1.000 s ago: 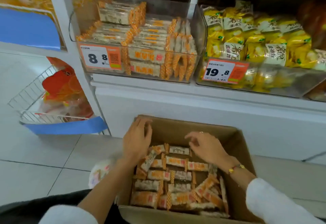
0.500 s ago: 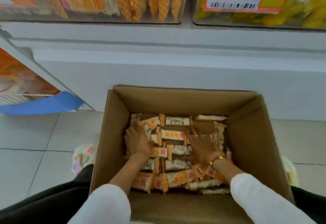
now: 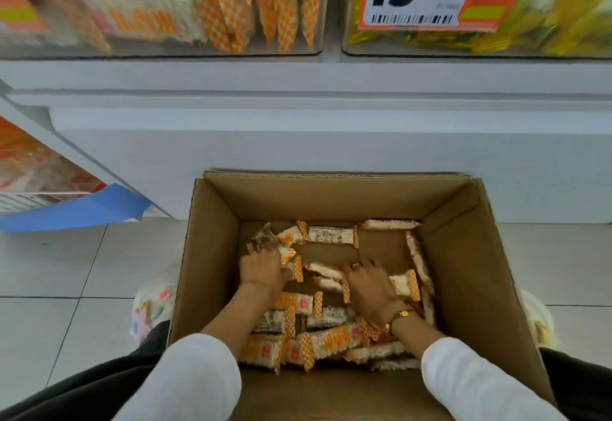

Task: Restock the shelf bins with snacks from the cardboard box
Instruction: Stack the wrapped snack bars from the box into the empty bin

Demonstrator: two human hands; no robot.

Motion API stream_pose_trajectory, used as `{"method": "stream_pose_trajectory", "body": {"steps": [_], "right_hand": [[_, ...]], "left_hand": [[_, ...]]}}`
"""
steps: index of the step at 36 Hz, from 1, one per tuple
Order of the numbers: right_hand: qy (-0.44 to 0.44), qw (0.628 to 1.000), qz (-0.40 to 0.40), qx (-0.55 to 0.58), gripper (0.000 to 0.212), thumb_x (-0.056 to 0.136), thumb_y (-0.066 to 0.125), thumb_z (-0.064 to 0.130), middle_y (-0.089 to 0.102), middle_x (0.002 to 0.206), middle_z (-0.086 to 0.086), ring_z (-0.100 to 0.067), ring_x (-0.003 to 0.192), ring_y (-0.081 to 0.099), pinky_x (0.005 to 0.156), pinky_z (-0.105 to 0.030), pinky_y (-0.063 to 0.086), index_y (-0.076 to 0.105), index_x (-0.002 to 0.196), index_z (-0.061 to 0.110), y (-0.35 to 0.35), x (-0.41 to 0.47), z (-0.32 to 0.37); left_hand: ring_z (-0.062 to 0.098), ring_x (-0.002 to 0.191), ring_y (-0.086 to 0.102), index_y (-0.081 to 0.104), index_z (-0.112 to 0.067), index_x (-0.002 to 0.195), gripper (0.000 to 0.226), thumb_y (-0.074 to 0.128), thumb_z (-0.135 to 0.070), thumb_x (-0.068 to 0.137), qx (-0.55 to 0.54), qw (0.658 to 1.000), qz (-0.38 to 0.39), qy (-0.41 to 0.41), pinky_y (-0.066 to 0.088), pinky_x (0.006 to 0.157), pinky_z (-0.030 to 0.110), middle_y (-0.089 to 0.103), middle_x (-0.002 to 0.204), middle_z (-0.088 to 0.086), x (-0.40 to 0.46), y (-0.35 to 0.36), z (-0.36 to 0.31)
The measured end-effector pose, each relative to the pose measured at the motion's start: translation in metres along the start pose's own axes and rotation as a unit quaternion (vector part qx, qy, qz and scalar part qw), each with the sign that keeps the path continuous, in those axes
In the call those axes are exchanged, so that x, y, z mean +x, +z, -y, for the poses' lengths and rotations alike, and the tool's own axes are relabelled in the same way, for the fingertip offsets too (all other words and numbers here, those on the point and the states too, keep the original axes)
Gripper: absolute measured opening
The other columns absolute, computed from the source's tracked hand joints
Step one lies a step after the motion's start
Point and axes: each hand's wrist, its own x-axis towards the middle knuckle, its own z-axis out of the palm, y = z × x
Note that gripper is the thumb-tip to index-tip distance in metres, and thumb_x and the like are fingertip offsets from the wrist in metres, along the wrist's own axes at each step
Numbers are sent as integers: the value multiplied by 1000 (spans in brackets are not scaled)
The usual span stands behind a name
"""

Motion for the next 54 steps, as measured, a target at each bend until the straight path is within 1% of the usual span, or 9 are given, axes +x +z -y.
{"method": "stream_pose_trajectory", "body": {"steps": [6, 16, 19, 22, 31, 37, 45, 51, 54], "right_hand": [[115, 976, -14, 184, 25, 83, 66, 31, 61, 116, -9, -28, 97, 63, 75, -36, 53, 61, 102, 15, -39, -16, -20], [151, 735, 47, 660, 108, 42, 88, 65, 59, 131, -3, -25, 120, 55, 106, -43, 42, 53, 132, 15, -103, -40, -32], [133, 656, 32, 742, 83, 41, 90, 58, 56, 135, -4, -25, 125, 50, 107, -44, 40, 70, 113, 21, -122, -51, -30], [90, 564, 19, 821, 50, 67, 78, 38, 67, 97, -6, -19, 82, 65, 75, -33, 55, 68, 109, 13, -169, -82, -9], [9, 441, -9, 897, 42, 89, 61, 21, 64, 121, -18, -33, 111, 61, 104, -48, 42, 59, 127, 5, -219, -113, 30], [3, 488, -47, 872, 40, 91, 61, 22, 64, 124, -18, -32, 117, 59, 100, -43, 46, 59, 129, 8, -245, -121, 33], [-13, 586, -43, 809, 34, 86, 68, 25, 71, 113, -6, -24, 110, 64, 102, -41, 46, 65, 119, 16, -284, -137, 34], [-30, 637, -65, 767, 41, 75, 75, 35, 68, 119, 0, -26, 122, 56, 104, -40, 40, 68, 114, 23, -306, -145, 39], [-33, 658, -55, 750, 23, 84, 69, 33, 66, 116, 6, -14, 109, 59, 90, -31, 49, 67, 105, 25, -309, -151, 49]], "left_hand": [[30, 100, 61, 59, -8, 105, 34, 48, -40, 97, -254, 965, 46, -33, 48, 77, 36, 64, 109, 12, 0, -35, 18], [19, 85, 64, 54, 3, 125, 40, 64, -16, 91, -676, 724, 125, -61, 54, 44, 22, 66, 109, 16, -44, -121, 19], [19, 86, 64, 53, -2, 127, 40, 63, -19, 92, -696, 707, 117, -39, 56, 49, 26, 65, 114, 15, -64, -135, 21], [17, 89, 64, 55, -5, 126, 37, 60, -23, 94, -699, 709, 96, -6, 54, 60, 25, 67, 107, 9, -86, -143, 24], [18, 108, 61, 58, -16, 123, 32, 54, -32, 96, -772, 623, 94, 90, 51, 86, 30, 66, 118, 4, -147, -158, 26], [23, 121, 50, 47, -33, 129, 46, 53, -56, 89, -745, 655, 77, 107, 52, 83, 31, 49, 135, 2, -156, -182, 48], [14, 103, 63, 57, -28, 115, 21, 55, -20, 96, -646, 735, 115, 173, 49, 87, 27, 68, 114, 1, -161, -212, 72], [29, 101, 60, 58, -13, 113, 36, 46, -42, 94, -739, 638, 122, 177, 45, 95, 39, 63, 110, 12, -170, -228, 75], [26, 128, 47, 42, -21, 141, 68, 50, -60, 86, -692, 692, 105, 178, 37, 108, 45, 49, 141, 7, -172, -229, 65]]}}
